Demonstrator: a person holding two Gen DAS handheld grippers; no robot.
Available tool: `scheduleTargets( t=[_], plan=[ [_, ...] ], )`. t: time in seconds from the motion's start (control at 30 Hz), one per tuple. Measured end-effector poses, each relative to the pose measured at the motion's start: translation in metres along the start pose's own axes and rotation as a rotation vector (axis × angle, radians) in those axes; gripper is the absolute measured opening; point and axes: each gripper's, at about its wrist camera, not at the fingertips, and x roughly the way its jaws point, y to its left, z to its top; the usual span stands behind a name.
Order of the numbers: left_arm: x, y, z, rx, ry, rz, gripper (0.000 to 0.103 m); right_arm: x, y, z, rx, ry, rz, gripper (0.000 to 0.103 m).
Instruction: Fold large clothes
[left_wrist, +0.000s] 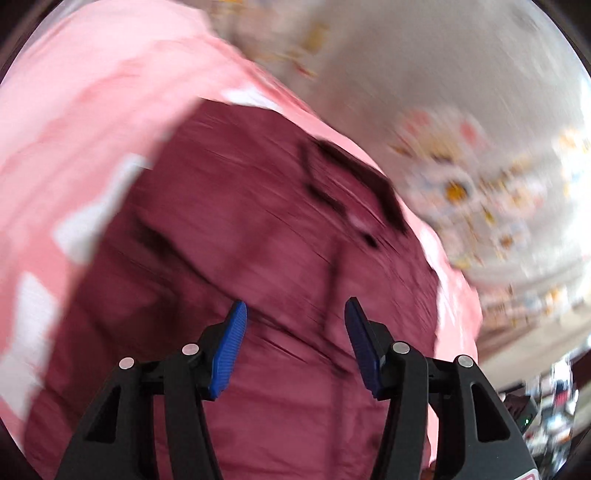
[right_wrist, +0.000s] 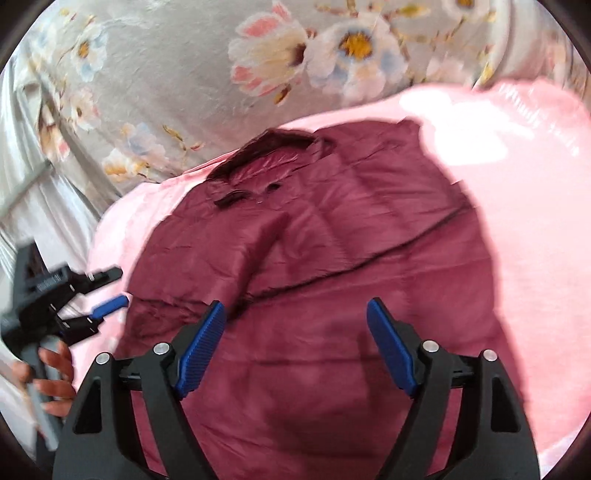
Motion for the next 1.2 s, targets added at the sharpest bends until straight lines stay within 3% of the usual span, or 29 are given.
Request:
scheduleTargets(
  t=[0.07, 0.13, 0.33, 0.4, 0.5, 0.63, 0.67, 0.7, 0.8, 0.83, 0.97, 1.07, 1.2],
  plan=[
    [-0.003, 0.023, 0.013, -0.080, -0.009, -0.009, 0.053, 0.017, 0.010, 0.005, 0.028, 0.031, 0.031, 0.076],
    [-0.004, 0.046, 0.023, -0.158, -0.011, -0.017, 0.053, 0.027, 0.028, 0.006, -0.004, 0.022, -0.006, 0.076],
    [0.003, 0.069, 0.031, -0.159, -0.024, 0.095, 0.053, 0.063, 0.117, -0.018, -0.492, -0.049, -0.304, 0.084],
    [0.011, 0.072, 0.028, -0.147, -0.010, 0.119, 0.053, 0.076, 0.123, -0.020, -0.573, -0.075, -0.402, 0.084],
    [0.016, 0.078, 0.025, -0.134, -0.002, 0.129, 0.053, 0.061, 0.093, 0.002, -0.431, -0.143, -0.488, 0.084],
    [0.017, 0.082, 0.027, -0.136, 0.001, 0.122, 0.053, 0.019, 0.008, 0.024, 0.000, -0.164, -0.473, 0.083],
    [0.017, 0.082, 0.027, -0.133, 0.002, 0.124, 0.053, 0.013, 0.002, 0.024, 0.030, -0.164, -0.442, 0.083],
    [0.017, 0.081, 0.027, -0.131, 0.001, 0.126, 0.053, 0.005, 0.004, 0.021, 0.013, -0.170, -0.394, 0.083],
    [0.019, 0.079, 0.027, -0.130, -0.006, 0.133, 0.053, 0.002, 0.050, 0.004, -0.239, -0.171, -0.354, 0.083],
    [0.019, 0.079, 0.026, -0.132, -0.010, 0.135, 0.053, 0.010, 0.068, -0.004, -0.333, -0.143, -0.340, 0.083],
    [0.019, 0.077, 0.023, -0.127, -0.016, 0.151, 0.053, 0.051, 0.103, -0.025, -0.502, -0.059, -0.329, 0.083],
    [0.020, 0.074, 0.022, -0.105, -0.017, 0.175, 0.053, 0.072, 0.101, -0.021, -0.506, -0.037, -0.382, 0.083],
    [0.023, 0.071, 0.022, -0.081, -0.013, 0.196, 0.053, 0.064, 0.056, 0.006, -0.310, -0.098, -0.452, 0.077]
  ],
)
